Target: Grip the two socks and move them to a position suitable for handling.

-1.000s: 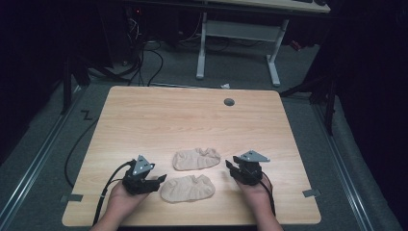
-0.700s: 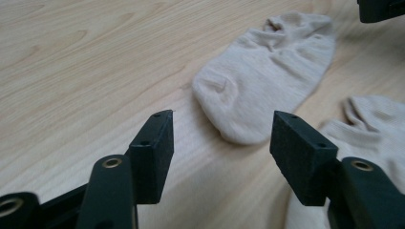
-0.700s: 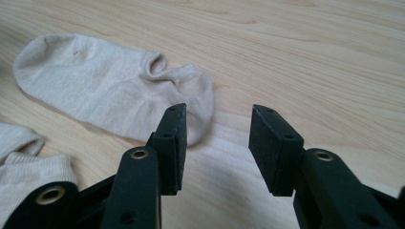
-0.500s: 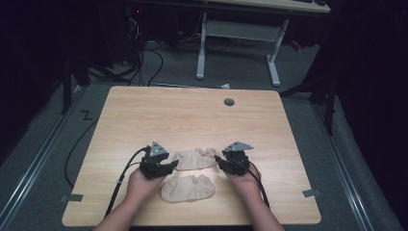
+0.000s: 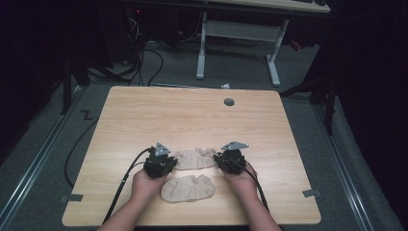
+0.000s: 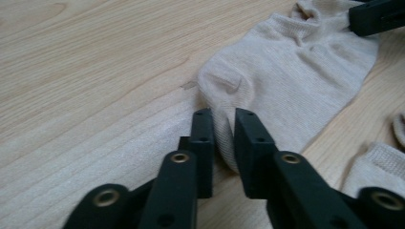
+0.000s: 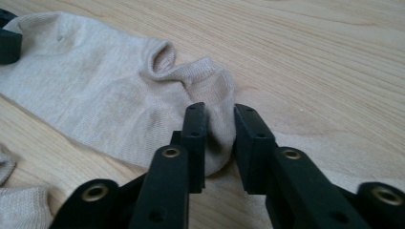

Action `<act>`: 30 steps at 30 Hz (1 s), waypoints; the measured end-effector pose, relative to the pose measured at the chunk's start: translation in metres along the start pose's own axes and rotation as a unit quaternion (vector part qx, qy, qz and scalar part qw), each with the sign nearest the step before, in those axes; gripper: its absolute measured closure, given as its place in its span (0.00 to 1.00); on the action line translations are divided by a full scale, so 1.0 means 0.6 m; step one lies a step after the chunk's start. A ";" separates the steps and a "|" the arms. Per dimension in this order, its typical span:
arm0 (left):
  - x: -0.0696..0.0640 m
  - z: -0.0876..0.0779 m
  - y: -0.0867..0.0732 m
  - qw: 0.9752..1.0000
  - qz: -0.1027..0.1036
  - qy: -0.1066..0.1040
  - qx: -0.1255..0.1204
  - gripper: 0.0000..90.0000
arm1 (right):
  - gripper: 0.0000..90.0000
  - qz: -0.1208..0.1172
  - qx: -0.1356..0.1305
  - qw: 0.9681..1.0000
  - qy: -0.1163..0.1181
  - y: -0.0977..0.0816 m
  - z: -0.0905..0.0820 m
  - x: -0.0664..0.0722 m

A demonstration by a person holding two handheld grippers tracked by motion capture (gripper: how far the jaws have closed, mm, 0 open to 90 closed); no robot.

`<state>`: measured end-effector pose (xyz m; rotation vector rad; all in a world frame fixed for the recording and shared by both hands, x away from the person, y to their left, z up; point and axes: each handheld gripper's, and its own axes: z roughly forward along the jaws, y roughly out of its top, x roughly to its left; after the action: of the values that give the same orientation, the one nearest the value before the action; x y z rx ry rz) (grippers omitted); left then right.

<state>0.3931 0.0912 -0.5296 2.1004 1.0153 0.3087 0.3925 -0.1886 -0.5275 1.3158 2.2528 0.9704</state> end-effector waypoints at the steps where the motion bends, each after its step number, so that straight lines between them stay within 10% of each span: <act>1: -0.003 0.000 0.000 1.000 0.006 0.005 -0.002 0.95 | 0.92 -0.003 0.000 1.000 0.001 0.000 0.000 0.001; 16: -0.011 -0.031 0.002 0.998 0.027 0.026 -0.046 0.96 | 0.94 -0.023 -0.039 0.999 -0.011 0.011 -0.020 0.016; 30: -0.040 -0.151 -0.038 0.996 0.058 0.023 -0.058 0.96 | 0.94 -0.075 -0.092 0.993 0.025 0.009 -0.096 0.068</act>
<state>0.3189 0.1303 -0.4824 2.0591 0.8829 0.4644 0.3407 -0.1737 -0.4818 1.0394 2.2016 1.1363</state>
